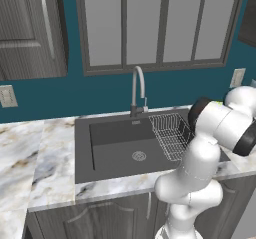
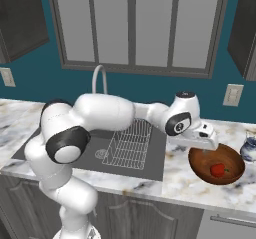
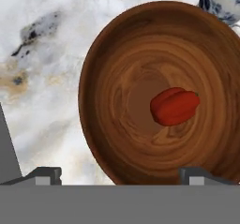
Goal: Pick the bell pepper from the sink and place it in the bowl. Then pick the bowl and place it in the microwave. Then close the microwave door and press the start button.
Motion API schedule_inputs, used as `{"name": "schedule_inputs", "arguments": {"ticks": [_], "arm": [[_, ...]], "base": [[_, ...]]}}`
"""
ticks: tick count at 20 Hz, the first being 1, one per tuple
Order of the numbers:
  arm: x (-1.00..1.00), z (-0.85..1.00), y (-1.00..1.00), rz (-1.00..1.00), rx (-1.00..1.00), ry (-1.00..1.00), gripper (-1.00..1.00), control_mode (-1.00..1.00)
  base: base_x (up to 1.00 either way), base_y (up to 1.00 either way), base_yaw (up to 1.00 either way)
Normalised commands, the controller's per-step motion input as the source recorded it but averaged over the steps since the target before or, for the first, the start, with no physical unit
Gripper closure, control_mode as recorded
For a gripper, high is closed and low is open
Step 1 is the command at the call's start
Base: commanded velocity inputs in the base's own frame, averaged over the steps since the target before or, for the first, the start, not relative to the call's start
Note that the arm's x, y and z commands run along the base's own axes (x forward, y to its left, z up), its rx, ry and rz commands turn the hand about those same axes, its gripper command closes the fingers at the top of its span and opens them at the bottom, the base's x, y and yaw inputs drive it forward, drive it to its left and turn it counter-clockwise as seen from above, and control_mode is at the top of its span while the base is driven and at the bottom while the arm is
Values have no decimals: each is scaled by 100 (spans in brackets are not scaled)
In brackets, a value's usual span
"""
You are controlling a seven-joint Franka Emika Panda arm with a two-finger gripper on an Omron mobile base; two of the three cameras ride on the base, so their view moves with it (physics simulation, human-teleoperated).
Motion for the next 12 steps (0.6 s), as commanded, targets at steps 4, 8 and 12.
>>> {"name": "schedule_inputs", "arguments": {"ticks": [4, 8, 12], "arm": [[0, -14, 0, 14, -1, 4, -100, -100], [0, -20, 0, 12, 0, 5, -100, -100], [7, -18, 0, 11, 0, 7, -100, -100]], "base": [[0, 0, 0], [0, 0, 0], [0, 0, 0]]}}
